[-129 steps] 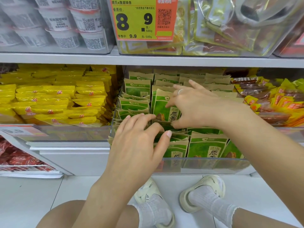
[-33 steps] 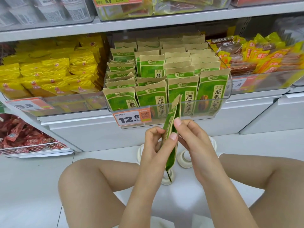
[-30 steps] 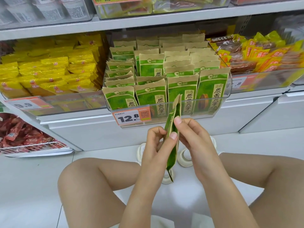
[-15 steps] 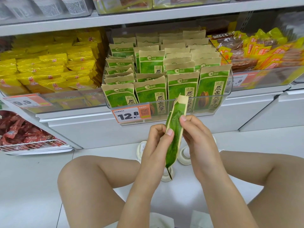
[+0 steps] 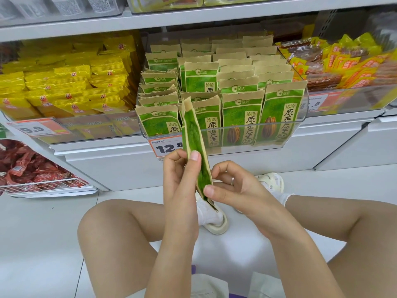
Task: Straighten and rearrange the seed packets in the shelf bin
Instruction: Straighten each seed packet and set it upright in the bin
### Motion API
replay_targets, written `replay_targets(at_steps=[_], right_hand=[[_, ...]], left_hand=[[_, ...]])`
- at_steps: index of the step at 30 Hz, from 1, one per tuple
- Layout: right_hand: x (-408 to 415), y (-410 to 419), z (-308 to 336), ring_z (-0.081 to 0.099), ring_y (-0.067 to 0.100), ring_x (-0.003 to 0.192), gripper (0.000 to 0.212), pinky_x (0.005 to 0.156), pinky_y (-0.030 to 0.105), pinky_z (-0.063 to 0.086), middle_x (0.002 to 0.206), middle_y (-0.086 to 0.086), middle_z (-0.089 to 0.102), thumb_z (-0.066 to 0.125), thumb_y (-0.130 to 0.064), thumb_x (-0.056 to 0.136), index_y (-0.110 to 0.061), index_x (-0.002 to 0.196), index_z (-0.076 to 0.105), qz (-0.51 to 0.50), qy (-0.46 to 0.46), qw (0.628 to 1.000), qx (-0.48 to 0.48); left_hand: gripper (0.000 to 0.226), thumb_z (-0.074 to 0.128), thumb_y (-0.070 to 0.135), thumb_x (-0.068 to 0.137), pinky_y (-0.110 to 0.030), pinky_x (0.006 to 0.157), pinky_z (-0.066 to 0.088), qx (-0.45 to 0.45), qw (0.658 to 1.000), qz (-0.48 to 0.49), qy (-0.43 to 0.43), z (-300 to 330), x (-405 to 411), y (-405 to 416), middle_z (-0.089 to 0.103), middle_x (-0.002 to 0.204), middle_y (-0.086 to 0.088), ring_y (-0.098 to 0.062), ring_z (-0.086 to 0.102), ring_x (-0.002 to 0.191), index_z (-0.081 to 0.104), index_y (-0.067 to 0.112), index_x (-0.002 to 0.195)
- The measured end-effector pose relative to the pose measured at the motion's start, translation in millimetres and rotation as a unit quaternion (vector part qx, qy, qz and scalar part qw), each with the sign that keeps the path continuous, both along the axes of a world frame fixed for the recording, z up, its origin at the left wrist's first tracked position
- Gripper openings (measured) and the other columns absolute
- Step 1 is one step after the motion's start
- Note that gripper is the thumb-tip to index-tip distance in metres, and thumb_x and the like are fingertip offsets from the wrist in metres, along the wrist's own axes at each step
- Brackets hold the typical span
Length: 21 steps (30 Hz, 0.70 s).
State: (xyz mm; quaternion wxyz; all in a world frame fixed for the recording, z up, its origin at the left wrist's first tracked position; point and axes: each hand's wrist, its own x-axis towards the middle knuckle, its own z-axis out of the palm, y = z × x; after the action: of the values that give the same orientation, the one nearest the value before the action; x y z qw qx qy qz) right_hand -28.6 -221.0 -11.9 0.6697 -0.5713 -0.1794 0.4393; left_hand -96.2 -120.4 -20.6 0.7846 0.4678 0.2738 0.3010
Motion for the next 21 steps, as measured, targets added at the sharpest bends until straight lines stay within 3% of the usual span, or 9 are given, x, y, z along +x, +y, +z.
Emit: replay_targets(at_steps=[3,10,15,19,21], right_hand=[[1.5,-1.6,-1.2,0.065,0.009,0.077,0.025,0.069,0.014,0.048,0.082,-0.006,0.067,0.072,-0.013,0.078,-0.005,0.091,0.052,0.012,-0.034,0.999,0.019],[4.3,-3.8,-0.6,0.061,0.004,0.075,0.017,0.073,0.012,0.045,0.076,-0.002,0.066,0.062,-0.017,0.083,0.0,0.082,0.06,0.03,-0.083,0.996,0.028],[5.3,-2.1,-10.3,0.065,0.03,0.099,0.021,0.095,0.038,0.047,0.101,0.022,0.069,0.065,-0.027,0.088,-0.011,0.076,0.07,0.038,-0.118,0.992,0.01],[4.1,-1.1,-10.6,0.06,-0.006,0.107,0.019,0.093,0.011,0.04,0.099,-0.007,0.073,0.067,-0.013,0.088,-0.009,0.07,0.068,-0.01,-0.196,0.98,-0.036],[3.7,0.3,-11.7,0.053,-0.009,0.116,0.018,0.096,0.016,0.038,0.11,-0.017,0.069,0.071,-0.018,0.085,-0.02,0.068,0.067,-0.043,-0.273,0.957,-0.086]], left_hand=[[0.018,0.062,0.034,0.081,-0.028,0.059,0.045,-0.005,1.0,-0.01,-0.001,1.2,-0.2,-0.6,0.057,0.08,0.002,-0.014,0.053,0.071,0.057,0.02,0.091],[0.016,0.061,0.038,0.082,-0.034,0.067,0.042,-0.022,0.999,-0.023,0.014,4.0,1.1,-0.4,0.057,0.089,-0.005,-0.025,0.048,0.083,0.06,0.024,0.089],[0.031,0.059,0.039,0.083,-0.034,0.069,0.044,-0.036,0.999,-0.026,0.011,5.2,1.1,-1.4,0.056,0.088,-0.007,-0.025,0.05,0.084,0.057,0.014,0.102],[0.035,0.06,0.04,0.081,-0.03,0.075,0.05,-0.025,0.999,-0.036,0.023,4.4,2.0,-2.0,0.065,0.099,-0.01,-0.021,0.062,0.091,0.058,0.015,0.104],[0.034,0.063,0.039,0.08,-0.028,0.075,0.054,0.002,0.998,-0.045,0.04,4.2,3.0,-2.9,0.07,0.106,-0.005,-0.018,0.067,0.094,0.058,0.019,0.108]])
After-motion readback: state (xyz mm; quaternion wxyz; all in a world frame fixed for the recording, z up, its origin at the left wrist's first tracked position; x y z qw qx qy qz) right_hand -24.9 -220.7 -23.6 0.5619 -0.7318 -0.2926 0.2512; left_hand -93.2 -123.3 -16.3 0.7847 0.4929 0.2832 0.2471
